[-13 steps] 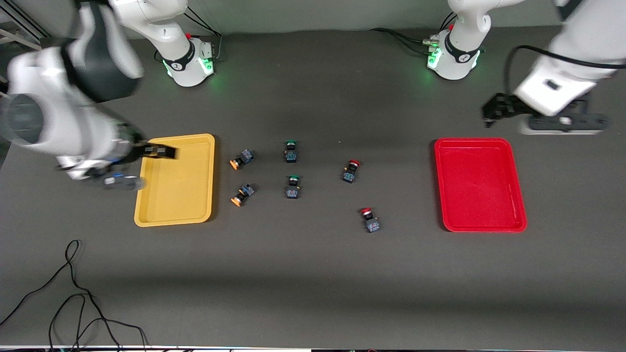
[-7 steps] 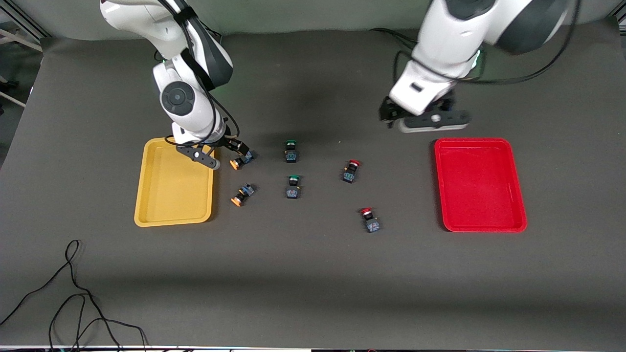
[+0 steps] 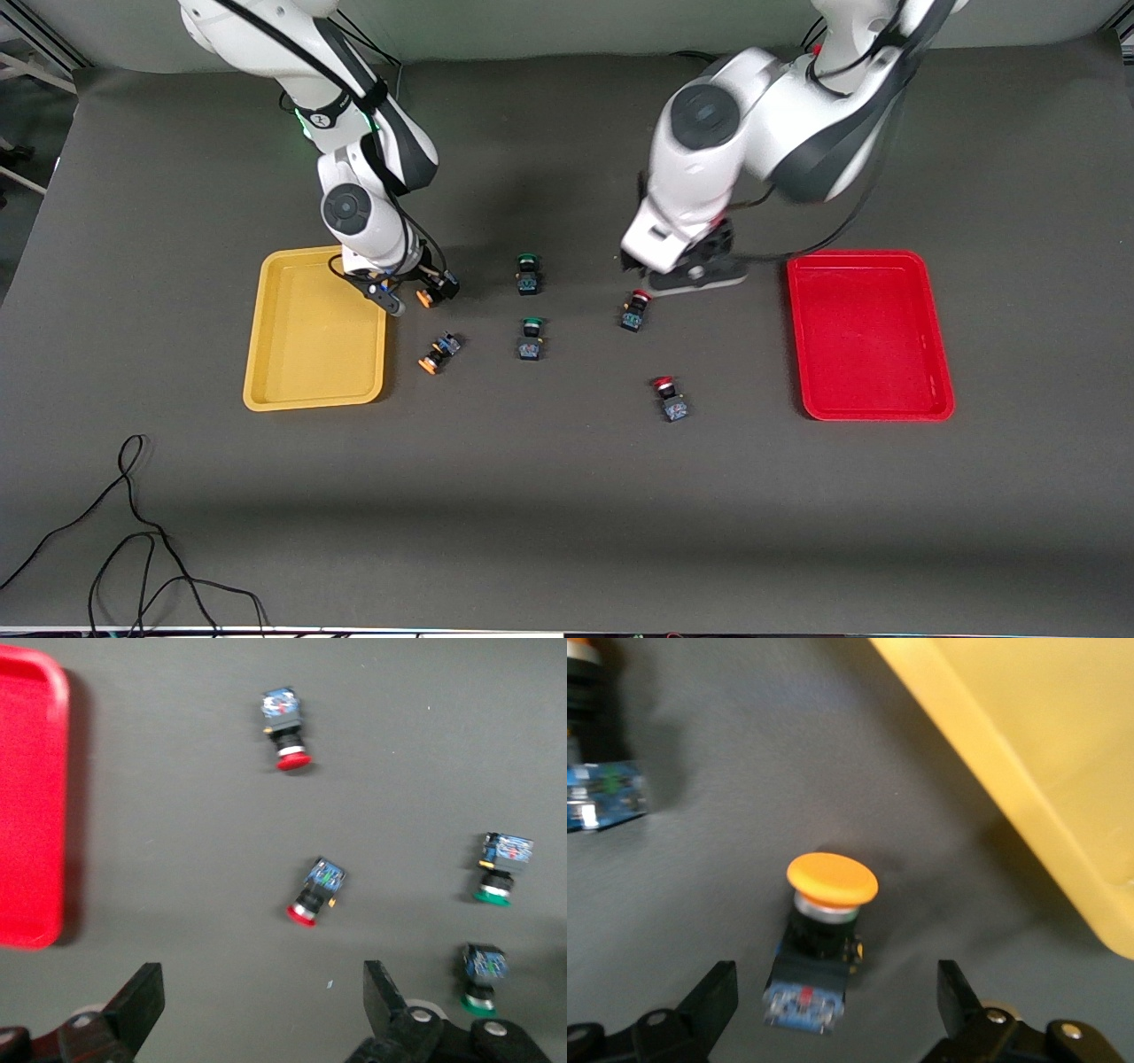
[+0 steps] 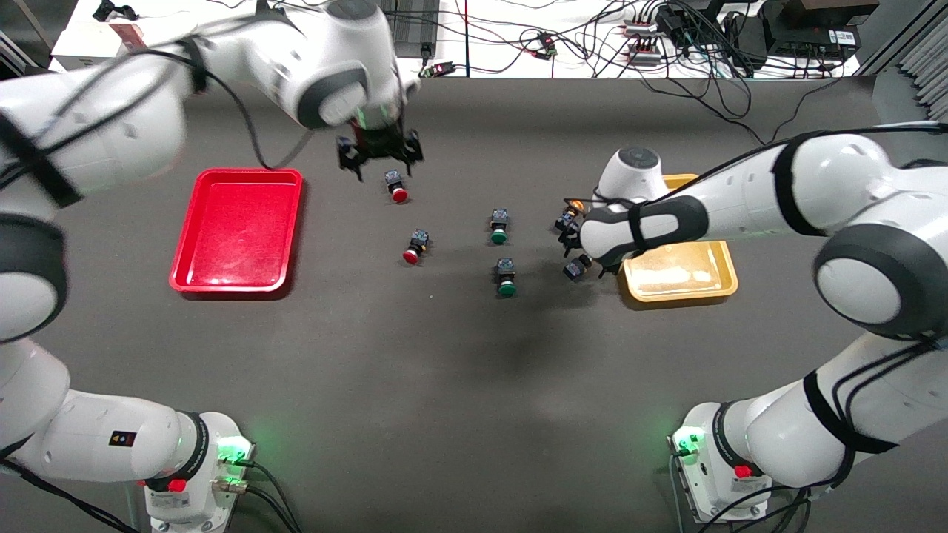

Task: Place red and yellow buttons in trays
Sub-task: 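Grasp a yellow button and a red button with the right and left grippers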

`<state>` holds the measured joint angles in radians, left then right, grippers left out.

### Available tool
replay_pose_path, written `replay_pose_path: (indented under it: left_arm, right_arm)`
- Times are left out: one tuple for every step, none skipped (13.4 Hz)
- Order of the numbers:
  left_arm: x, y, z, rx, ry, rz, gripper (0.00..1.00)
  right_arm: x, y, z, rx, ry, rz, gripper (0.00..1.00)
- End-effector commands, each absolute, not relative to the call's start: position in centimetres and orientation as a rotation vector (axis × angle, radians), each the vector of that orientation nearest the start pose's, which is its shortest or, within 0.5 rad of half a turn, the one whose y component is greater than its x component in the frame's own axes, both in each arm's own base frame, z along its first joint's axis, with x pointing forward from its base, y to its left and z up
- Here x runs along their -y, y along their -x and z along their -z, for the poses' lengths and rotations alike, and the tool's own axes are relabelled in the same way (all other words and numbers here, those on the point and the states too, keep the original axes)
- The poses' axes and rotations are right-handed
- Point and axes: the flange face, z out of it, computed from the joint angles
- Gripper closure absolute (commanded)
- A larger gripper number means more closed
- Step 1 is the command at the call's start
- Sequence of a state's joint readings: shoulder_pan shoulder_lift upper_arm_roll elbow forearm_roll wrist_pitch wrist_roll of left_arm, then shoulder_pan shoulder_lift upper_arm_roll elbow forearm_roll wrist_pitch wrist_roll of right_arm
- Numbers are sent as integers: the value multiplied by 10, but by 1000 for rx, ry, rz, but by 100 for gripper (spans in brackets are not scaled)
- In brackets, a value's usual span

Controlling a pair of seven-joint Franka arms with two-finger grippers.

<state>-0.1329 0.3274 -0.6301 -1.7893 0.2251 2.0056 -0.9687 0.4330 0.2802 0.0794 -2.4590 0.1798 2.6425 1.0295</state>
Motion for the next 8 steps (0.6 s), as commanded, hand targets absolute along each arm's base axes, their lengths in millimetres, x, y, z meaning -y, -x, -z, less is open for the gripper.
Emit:
replay_pose_path:
  left_arm:
    - [428, -480, -322, 112, 3103, -22, 0]
    - [429, -481, -298, 75, 3119, -1, 1]
    - [430, -481, -281, 60, 3150, 14, 1]
    - [431, -478, -264, 54, 3172, 10, 1]
    - [426, -480, -252, 55, 3172, 19, 1]
    - [428, -473, -245, 37, 3173, 13, 1]
    - [427, -469, -239, 31, 3168, 3, 1]
    - [425, -465, -233, 19, 3175, 9, 1]
  right_arm:
    - [-236, -412, -171, -1099, 2909, -220, 41]
    - [-238, -412, -172, -1098, 2908, -225, 93]
    - [-238, -412, -173, -1109, 2905, -225, 100]
    - [-238, -413, -175, -1130, 2897, -226, 100]
    - [-240, -414, -181, -1141, 2895, -237, 100]
    - [-239, -415, -191, -1139, 2900, -254, 100]
    - [-235, -419, -204, -1134, 2900, -254, 100]
    - [-234, -425, -226, -1130, 2894, -258, 100]
